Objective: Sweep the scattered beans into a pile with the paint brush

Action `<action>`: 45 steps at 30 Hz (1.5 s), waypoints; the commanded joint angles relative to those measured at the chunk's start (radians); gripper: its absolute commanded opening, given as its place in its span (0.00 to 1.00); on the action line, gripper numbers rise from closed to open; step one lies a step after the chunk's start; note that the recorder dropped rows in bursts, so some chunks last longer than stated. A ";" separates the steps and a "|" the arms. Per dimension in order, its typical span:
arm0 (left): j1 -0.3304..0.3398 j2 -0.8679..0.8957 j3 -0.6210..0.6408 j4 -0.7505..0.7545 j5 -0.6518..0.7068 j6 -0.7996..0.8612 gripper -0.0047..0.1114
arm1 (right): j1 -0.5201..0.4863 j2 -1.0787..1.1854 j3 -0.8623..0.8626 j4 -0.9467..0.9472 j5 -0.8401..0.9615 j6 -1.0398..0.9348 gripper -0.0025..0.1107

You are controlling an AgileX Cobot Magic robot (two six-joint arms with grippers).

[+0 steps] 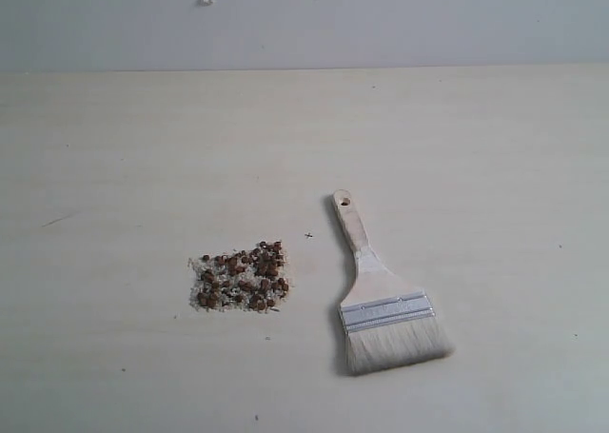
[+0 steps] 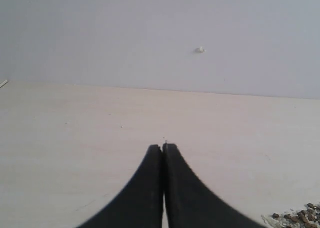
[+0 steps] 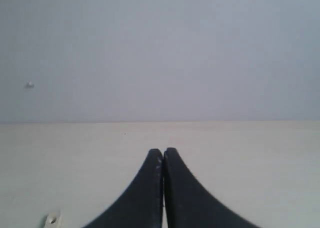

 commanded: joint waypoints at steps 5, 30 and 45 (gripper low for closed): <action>-0.007 -0.005 0.000 -0.008 0.002 0.003 0.04 | -0.074 -0.192 0.026 -0.021 -0.053 -0.007 0.02; -0.007 -0.005 0.000 -0.008 0.002 0.003 0.04 | -0.076 -0.299 0.047 -0.006 -0.002 -0.007 0.02; -0.007 -0.005 0.000 -0.008 0.002 0.003 0.04 | -0.076 -0.299 0.278 -0.024 -0.054 -0.069 0.02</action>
